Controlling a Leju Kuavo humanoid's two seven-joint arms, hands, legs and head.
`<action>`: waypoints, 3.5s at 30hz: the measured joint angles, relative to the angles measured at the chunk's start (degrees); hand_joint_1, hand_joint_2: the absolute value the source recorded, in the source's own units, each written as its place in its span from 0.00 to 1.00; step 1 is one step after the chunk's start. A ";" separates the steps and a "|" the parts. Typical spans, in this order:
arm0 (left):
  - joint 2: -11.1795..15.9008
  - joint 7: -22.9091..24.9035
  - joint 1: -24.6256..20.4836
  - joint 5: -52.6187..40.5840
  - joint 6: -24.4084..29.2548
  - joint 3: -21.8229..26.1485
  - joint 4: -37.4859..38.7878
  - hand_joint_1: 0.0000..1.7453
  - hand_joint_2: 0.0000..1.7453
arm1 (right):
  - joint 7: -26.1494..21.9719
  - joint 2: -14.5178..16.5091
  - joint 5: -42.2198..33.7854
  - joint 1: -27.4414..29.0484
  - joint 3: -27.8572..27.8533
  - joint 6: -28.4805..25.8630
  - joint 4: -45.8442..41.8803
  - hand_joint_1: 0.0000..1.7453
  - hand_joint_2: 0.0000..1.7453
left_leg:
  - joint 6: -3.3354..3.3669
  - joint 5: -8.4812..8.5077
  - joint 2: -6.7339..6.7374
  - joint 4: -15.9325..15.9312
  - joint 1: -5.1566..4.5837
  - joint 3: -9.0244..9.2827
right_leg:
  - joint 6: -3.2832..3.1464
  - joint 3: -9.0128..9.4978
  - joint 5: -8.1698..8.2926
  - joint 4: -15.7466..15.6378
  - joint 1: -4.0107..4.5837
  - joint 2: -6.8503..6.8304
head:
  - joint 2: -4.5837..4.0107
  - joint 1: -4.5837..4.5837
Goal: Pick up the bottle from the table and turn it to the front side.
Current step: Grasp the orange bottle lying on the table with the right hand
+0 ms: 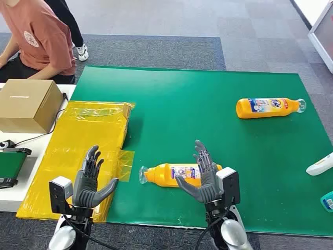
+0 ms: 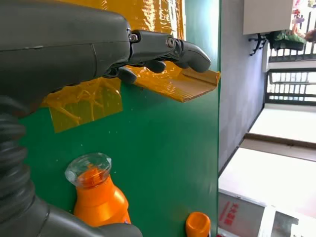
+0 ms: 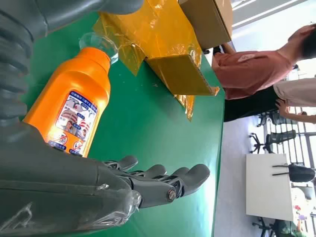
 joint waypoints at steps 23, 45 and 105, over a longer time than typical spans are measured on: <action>0.17 0.29 -0.02 -0.22 -0.16 0.00 -0.09 0.00 1.00 | 0.00 0.00 0.19 0.00 -0.02 -0.10 0.00 0.00 1.00 | 0.00 0.00 0.00 0.00 0.00 0.00 | 0.00 0.00 0.00 0.00 0.00 0.00 | 0.00 0.00; -0.03 0.50 1.87 -2.38 0.28 3.22 -4.09 0.00 1.00 | -0.61 -0.64 1.41 6.33 -1.97 -2.19 -5.52 0.00 1.00 | -0.01 -0.02 0.00 0.00 0.00 0.01 | -0.01 -0.01 -0.02 0.00 0.00 0.00 | 0.01 0.00; -3.88 1.27 1.82 -5.58 -13.08 5.21 -12.49 0.00 1.00 | 10.07 -1.38 52.23 -20.19 2.97 5.63 29.05 1.00 1.00 | -0.06 0.10 0.02 0.00 0.03 0.40 | -0.06 0.30 0.16 0.00 0.03 0.02 | -0.01 -0.01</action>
